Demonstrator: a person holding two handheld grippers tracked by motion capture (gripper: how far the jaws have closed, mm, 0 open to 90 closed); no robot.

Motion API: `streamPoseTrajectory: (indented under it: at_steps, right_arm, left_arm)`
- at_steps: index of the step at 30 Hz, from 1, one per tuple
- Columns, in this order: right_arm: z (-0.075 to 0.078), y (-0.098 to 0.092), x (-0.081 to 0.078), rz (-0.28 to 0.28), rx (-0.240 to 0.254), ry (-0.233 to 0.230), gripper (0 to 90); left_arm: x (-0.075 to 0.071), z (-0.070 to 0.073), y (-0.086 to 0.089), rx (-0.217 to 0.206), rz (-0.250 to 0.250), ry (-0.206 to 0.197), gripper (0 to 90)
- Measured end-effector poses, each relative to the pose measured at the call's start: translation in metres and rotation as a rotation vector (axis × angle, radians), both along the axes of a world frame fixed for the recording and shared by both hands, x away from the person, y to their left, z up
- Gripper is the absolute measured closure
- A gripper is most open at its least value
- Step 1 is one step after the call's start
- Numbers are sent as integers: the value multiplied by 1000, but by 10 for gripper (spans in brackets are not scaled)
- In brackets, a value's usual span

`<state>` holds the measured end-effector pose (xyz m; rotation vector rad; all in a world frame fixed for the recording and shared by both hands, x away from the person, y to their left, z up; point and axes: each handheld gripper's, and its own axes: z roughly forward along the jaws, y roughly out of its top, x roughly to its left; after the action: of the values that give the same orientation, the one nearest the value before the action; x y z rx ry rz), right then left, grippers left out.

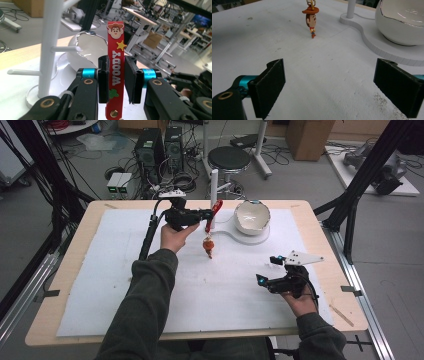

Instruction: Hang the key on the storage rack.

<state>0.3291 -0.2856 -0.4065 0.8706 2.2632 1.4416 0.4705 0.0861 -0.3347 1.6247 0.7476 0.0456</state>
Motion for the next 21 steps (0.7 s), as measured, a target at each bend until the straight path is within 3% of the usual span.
streamPoseTrajectory:
  at_steps: [10,15,21]
  right_arm:
    - [0,0,1,1,5,0,96]
    - [0,-1,1,3,8,-6,96]
    - [0,-1,2,7,10,-5,96]
  left_arm:
    - [16,-17,3,9,40,50,746]
    - [22,-22,4,-24,58,74,746]
    - [26,-27,4,-30,71,87,746]
